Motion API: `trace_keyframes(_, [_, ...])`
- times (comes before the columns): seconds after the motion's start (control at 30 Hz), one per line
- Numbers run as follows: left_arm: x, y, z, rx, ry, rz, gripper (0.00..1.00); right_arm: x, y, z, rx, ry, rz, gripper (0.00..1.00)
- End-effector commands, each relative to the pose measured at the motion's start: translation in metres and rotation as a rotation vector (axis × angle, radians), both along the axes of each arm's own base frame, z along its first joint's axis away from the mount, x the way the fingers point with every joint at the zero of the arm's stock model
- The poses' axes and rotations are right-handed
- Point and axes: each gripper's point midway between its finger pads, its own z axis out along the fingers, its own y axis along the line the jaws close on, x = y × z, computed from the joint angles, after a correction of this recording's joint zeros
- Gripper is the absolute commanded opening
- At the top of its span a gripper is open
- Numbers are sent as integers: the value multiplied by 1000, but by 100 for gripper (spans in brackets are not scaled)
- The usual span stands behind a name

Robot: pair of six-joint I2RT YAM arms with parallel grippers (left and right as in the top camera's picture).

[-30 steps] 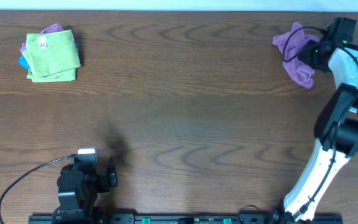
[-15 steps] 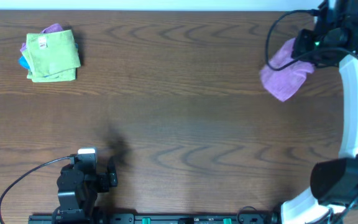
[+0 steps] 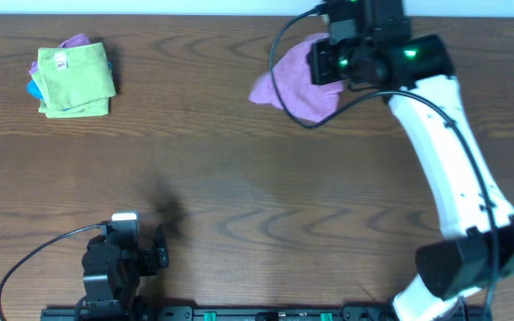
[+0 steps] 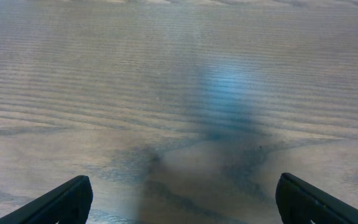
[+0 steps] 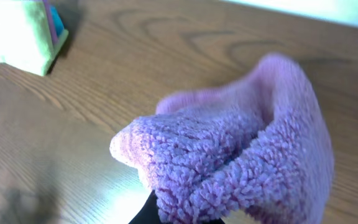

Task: Fold the cloth
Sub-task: 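Lift the purple cloth with the right gripper and drag it toward center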

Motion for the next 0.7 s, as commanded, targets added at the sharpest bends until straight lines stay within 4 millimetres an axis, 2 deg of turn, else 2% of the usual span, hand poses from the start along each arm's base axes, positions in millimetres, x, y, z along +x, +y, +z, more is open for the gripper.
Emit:
trace_keyframes(0.0, [-5, -1, -14, 6, 43, -11, 96, 15, 8, -44, -29, 76, 7, 2])
trace_keyframes(0.13, [-5, -1, -14, 6, 43, -11, 96, 33, 6, -96, -76, 143, -12, 2])
trace_keyframes(0.3, [-5, -1, -14, 6, 43, -11, 95, 52, -15, -142, -180, 171, -85, 2])
trace_keyframes(0.37, [-5, -1, -14, 6, 43, -11, 95, 57, -26, -152, -220, 178, -117, 1])
trace_keyframes(0.47, [-5, -1, -13, 6, 43, -11, 95, 65, -43, -154, -265, 155, -179, 2])
trace_keyframes(0.53, [-5, -1, -13, 6, 43, -11, 95, 70, -51, -152, -286, 139, -208, 22])
trace_keyframes(0.57, [-5, -1, -13, 6, 43, -11, 96, 71, -53, -152, -289, 137, -213, 36])
trace_keyframes(0.6, [-5, -1, -13, 6, 43, -11, 95, 71, -56, -152, -289, 139, -217, 56])
trace_keyframes(0.67, [-5, -1, -13, 6, 43, -11, 95, 70, -59, -153, -275, 156, -245, 78])
